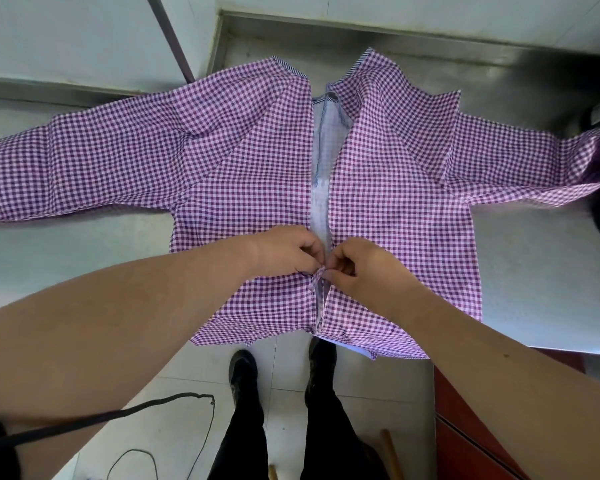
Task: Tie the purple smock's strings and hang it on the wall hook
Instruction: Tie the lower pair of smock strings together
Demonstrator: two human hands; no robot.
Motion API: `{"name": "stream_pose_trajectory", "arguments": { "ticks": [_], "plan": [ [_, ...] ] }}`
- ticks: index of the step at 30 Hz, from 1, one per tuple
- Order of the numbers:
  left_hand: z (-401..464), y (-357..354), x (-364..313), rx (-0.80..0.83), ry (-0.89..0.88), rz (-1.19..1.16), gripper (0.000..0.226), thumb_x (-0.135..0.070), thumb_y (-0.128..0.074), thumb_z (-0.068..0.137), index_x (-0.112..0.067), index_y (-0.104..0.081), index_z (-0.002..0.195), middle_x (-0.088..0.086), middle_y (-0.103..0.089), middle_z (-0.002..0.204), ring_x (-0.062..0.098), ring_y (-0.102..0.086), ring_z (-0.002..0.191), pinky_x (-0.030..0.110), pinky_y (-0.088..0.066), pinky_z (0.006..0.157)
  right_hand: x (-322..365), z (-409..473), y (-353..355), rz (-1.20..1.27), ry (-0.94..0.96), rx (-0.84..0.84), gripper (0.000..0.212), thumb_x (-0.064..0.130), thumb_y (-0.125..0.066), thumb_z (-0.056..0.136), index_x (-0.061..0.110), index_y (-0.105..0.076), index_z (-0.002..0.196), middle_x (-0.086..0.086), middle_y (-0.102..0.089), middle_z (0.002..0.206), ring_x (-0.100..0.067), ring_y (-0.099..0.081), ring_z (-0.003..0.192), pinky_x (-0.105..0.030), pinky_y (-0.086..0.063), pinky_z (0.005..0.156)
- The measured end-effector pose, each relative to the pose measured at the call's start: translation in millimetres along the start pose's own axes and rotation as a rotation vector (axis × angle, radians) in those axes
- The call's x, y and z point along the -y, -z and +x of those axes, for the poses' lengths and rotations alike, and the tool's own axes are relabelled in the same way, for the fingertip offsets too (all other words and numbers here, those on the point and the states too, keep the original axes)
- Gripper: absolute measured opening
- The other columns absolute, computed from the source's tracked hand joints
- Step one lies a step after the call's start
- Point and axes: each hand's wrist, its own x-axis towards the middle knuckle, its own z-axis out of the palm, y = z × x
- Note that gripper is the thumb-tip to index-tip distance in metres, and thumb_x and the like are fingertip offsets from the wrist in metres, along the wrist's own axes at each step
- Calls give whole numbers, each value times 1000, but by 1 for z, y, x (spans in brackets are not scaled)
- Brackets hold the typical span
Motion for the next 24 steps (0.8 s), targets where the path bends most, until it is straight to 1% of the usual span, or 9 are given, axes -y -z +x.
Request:
{"name": "stream_pose_trajectory", "arguments": {
  "ticks": [2, 5, 8, 10, 12, 13, 17, 21, 24],
  "plan": [
    [-1, 0, -1, 3, -7, 15, 18, -19, -75, 86, -34, -74, 78, -10, -68, 88, 14, -63, 87, 35, -55, 87, 0, 1, -1, -14, 1, 12, 13, 37, -75, 91, 29, -64, 91, 11, -65, 86, -5, -63, 76, -28, -56, 70],
    [-3, 0, -4, -15, 2, 51, 14, -23, -77, 86, -35, -72, 81, -8, -65, 102, 16, -63, 101, 37, -53, 97, 2, -1, -2, -53, 93, 34, 7, 27, -70, 93, 26, -64, 92, 9, -61, 89, -7, -61, 76, -32, -56, 71],
    [-4, 0, -6, -12, 32, 72, 12, -27, -78, 86, -37, -71, 85, -12, -62, 106, 14, -61, 105, 39, -50, 103, 1, -2, 2, -78, 159, 39, 8, 22, -67, 92, 29, -63, 93, 12, -60, 93, -4, -59, 78, -28, -53, 71],
    [-4, 0, -6, -19, 40, 77, 13, -28, -77, 86, -39, -71, 85, -11, -63, 107, 14, -62, 106, 42, -51, 104, 1, -1, 6, -33, 109, 50, 11, 25, -66, 96, 35, -63, 94, 13, -62, 91, -2, -60, 76, -21, -49, 68],
    [-5, -1, -6, -23, 29, 55, 10, -27, -79, 86, -35, -73, 85, -8, -64, 106, 16, -63, 106, 43, -51, 104, 2, 1, 8, 0, 48, 59, 7, 31, -64, 99, 36, -63, 96, 13, -63, 87, -2, -60, 72, -19, -44, 65],
    [-5, 0, -7, -21, 25, 51, 7, -27, -79, 86, -32, -74, 86, -8, -65, 105, 16, -63, 106, 42, -51, 104, 2, 2, 7, -3, 34, 61, 4, 34, -66, 99, 35, -64, 95, 13, -64, 85, -2, -60, 71, -20, -44, 65],
    [-7, 1, -10, -7, 23, 70, 5, -28, -80, 87, -28, -78, 91, -9, -65, 103, 14, -63, 105, 39, -51, 104, 6, 1, 8, -32, -4, 75, 15, 41, -75, 91, 30, -66, 88, 12, -67, 83, -3, -63, 76, -23, -52, 71],
    [-6, 1, -9, 1, 39, 76, 8, -24, -80, 87, -21, -80, 94, -7, -62, 105, 14, -62, 105, 39, -51, 105, 8, 1, 8, -130, 28, 62, 13, 39, -74, 92, 26, -70, 92, 12, -63, 86, -2, -61, 77, -21, -47, 70],
    [-5, 0, -8, 2, 44, 78, 4, -27, -81, 86, -25, -79, 88, -5, -61, 110, 16, -60, 108, 41, -50, 106, 8, 1, 5, -175, 60, 57, 15, 37, -71, 95, 23, -70, 99, 11, -63, 91, -6, -63, 81, -26, -54, 75]
  ]
}}
